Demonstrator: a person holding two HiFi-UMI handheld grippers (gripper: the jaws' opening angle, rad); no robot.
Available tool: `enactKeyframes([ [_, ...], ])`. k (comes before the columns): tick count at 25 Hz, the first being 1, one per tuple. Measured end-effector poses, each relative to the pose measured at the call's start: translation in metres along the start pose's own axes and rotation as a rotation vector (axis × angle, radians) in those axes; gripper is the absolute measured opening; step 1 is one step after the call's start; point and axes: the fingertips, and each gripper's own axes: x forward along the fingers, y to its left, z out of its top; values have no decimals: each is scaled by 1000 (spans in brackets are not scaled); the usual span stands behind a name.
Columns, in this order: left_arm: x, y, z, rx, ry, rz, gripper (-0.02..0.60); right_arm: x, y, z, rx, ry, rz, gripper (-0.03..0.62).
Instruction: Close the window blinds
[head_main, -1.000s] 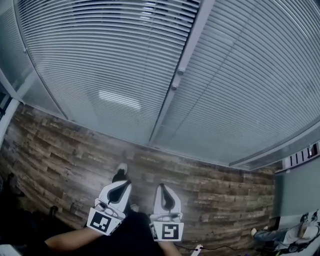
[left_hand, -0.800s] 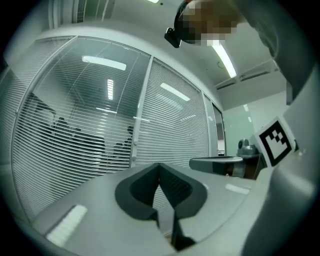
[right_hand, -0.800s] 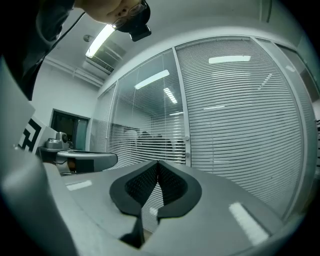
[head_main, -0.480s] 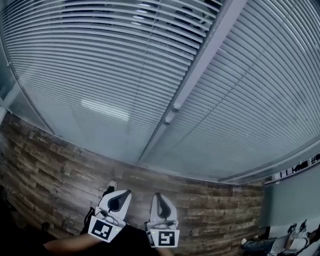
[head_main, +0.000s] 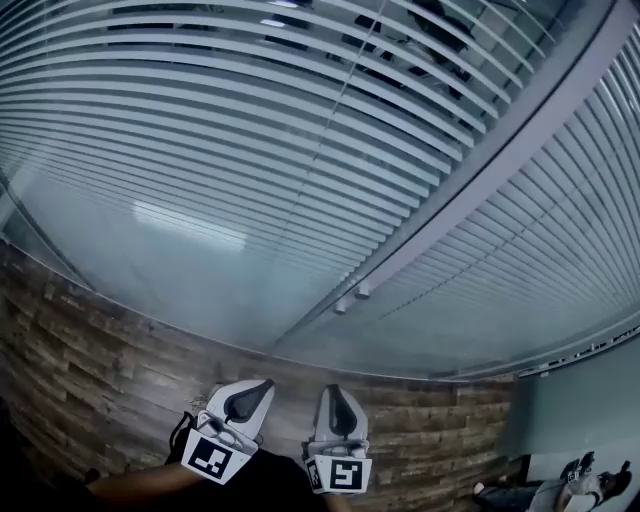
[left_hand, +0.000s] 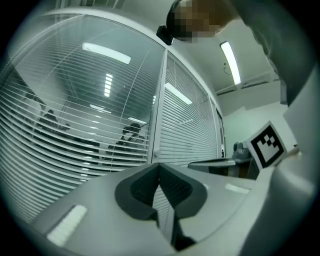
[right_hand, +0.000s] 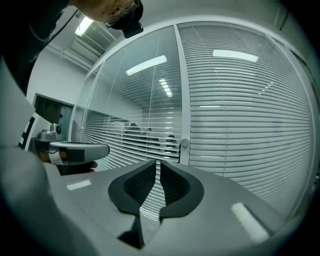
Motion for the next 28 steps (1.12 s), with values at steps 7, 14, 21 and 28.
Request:
enactKeyframes([
  [7, 49, 31, -3, 21, 4, -106, 0, 52, -11, 6, -48, 12, -53, 32],
  [14, 79, 24, -8, -20, 27, -109, 0, 70, -47, 25, -88, -56, -92, 48],
  [21, 90, 39, -1, -28, 9, -45, 0, 113, -67, 45, -216, -50, -70, 100],
  [28, 90, 47, 4, -18, -9, -30, 0, 133, -67, 54, -513, -31, -90, 129],
])
